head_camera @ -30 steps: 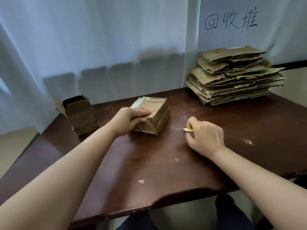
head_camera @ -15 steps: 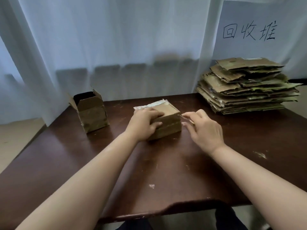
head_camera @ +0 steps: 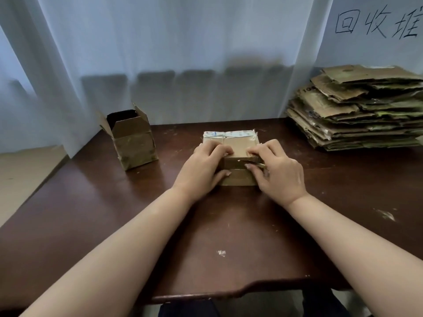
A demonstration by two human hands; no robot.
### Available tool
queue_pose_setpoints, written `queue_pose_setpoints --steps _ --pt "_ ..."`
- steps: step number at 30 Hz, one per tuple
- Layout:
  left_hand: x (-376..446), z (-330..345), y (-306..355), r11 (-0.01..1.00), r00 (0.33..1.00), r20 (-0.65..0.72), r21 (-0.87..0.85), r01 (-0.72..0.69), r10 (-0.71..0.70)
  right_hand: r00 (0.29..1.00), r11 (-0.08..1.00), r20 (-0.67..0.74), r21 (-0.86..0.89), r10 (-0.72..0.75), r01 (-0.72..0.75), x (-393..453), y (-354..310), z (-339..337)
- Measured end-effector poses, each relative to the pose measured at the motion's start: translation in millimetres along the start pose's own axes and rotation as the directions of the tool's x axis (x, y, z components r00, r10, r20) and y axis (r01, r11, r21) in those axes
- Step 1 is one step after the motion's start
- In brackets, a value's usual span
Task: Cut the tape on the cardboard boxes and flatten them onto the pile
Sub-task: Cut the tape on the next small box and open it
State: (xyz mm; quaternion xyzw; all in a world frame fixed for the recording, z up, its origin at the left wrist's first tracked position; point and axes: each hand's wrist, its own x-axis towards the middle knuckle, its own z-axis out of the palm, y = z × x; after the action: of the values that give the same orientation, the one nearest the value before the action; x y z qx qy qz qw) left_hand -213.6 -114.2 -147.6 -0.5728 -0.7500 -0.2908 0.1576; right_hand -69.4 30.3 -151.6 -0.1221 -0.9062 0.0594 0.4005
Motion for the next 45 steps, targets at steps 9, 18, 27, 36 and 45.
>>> queue_pose_setpoints --steps 9,18,27,36,45 --pt "6 -17 1 0.992 0.997 0.069 0.121 -0.034 0.025 0.998 0.995 0.012 -0.083 -0.062 0.063 7 6 -4" --pt "3 -21 5 0.883 0.975 0.137 0.416 -0.217 0.175 0.987 0.984 0.120 0.134 0.103 -0.119 21 10 -13" --pt "14 -9 21 0.601 0.952 0.180 0.743 -0.296 0.246 0.981 0.979 0.110 0.104 0.162 -0.173 19 3 -14" --pt "20 -26 20 0.786 0.969 0.079 0.571 -0.236 0.234 0.974 0.967 0.108 0.138 0.199 -0.213 13 0 -16" --pt "6 -25 -1 0.988 0.987 0.070 -0.037 0.148 -0.146 0.799 0.834 0.348 0.077 0.491 -0.546 6 2 -9"
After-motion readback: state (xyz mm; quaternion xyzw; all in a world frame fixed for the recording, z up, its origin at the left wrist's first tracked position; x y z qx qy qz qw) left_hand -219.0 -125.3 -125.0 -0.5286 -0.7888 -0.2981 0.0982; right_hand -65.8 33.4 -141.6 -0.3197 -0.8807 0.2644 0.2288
